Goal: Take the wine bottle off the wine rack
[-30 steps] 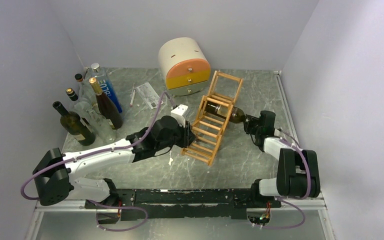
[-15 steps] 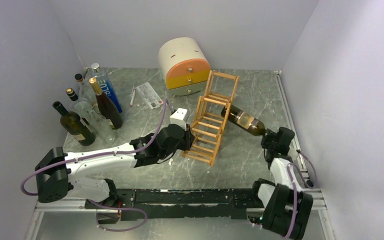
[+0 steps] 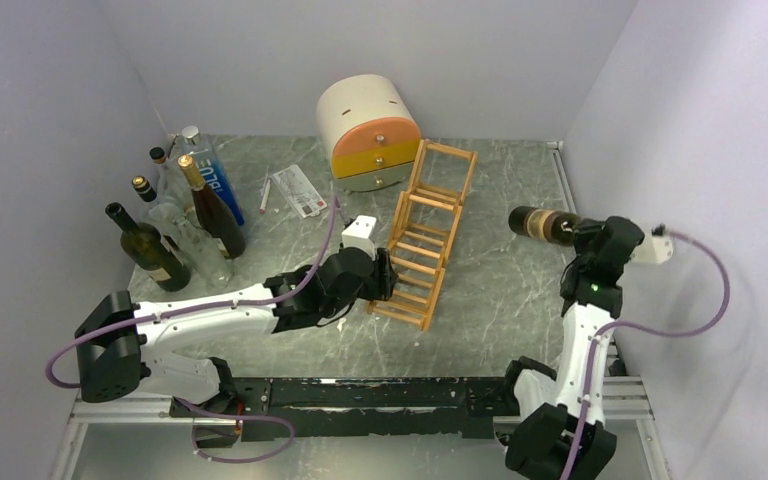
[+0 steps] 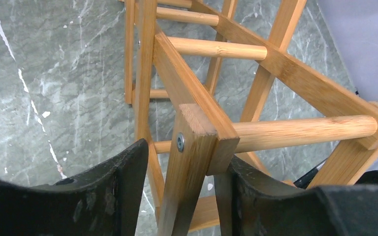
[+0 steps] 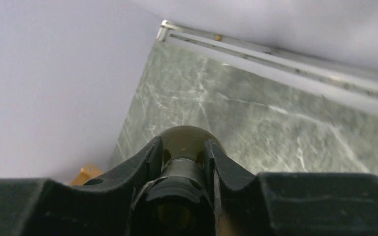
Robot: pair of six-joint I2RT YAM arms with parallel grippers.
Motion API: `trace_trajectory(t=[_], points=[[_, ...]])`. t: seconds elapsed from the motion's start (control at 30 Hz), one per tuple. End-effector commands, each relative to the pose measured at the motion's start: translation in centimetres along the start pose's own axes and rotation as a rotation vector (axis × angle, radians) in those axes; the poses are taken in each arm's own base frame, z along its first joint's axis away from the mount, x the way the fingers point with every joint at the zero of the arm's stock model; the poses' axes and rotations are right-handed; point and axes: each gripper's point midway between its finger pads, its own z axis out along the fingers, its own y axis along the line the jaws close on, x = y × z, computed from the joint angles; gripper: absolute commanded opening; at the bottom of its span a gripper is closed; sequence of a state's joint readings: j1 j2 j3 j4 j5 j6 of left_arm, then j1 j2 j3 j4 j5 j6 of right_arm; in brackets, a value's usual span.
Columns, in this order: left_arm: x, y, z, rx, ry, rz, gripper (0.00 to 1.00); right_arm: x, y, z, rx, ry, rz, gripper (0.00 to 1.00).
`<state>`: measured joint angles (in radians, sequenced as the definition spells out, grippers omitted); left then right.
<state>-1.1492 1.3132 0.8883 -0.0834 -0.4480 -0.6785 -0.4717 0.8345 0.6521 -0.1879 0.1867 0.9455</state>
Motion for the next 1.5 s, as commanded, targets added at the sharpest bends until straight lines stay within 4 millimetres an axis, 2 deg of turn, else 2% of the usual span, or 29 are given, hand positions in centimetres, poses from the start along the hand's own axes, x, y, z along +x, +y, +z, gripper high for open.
trace_trajectory(t=[0.0, 0.13, 0.2, 0.23, 0.37, 0.43, 0.67, 0.8, 0.97, 1.17, 1.23, 1.47], points=[[-1.0, -1.4, -0.6, 0.055, -0.013, -0.018, 0.64, -2.9, 8.3, -1.5, -0.278, -0.055, -0.372, 0.00], [-0.9, -2.2, -1.2, 0.107, -0.003, -0.014, 0.90, -1.4, 11.4, -1.7, -0.322, -0.024, -0.633, 0.00], [-1.1, -2.4, -1.5, 0.121, 0.001, -0.015, 0.98, 0.1, 11.8, -1.6, -0.287, -0.008, -0.744, 0.00], [-1.2, -2.4, -1.7, 0.127, 0.001, -0.014, 1.00, 0.3, 12.7, -1.8, -0.293, -0.010, -0.774, 0.00], [-1.7, -2.3, -2.8, 0.140, -0.001, 0.002, 1.00, 2.2, 14.1, -1.5, -0.294, 0.040, -0.880, 0.00], [-1.8, -2.1, -3.4, 0.135, 0.007, 0.029, 1.00, 3.3, 14.5, -0.6, -0.285, 0.085, -0.952, 0.00], [-2.8, -0.9, -6.2, 0.130, 0.018, 0.091, 1.00, 4.0, 15.4, 0.9, -0.260, 0.103, -1.108, 0.00], [-4.2, -1.0, -8.2, 0.173, -0.018, 0.100, 1.00, 5.3, 15.4, 1.4, -0.284, 0.130, -1.117, 0.00], [-7.4, 0.3, -10.6, 0.109, -0.084, 0.146, 0.99, 6.2, 14.5, 1.5, -0.304, 0.142, -1.114, 0.01], [-10.7, 1.2, -13.5, 0.085, -0.170, 0.161, 0.99, 7.3, 13.6, 1.9, -0.296, 0.176, -1.112, 0.09], [-11.2, 1.4, -14.0, 0.083, -0.186, 0.171, 0.99, 7.3, 13.6, 1.8, -0.304, 0.170, -1.101, 0.17], [-12.1, 3.4, -15.3, 0.001, -0.205, 0.204, 0.99, 6.1, 13.0, 1.7, -0.255, 0.130, -1.097, 0.31]])
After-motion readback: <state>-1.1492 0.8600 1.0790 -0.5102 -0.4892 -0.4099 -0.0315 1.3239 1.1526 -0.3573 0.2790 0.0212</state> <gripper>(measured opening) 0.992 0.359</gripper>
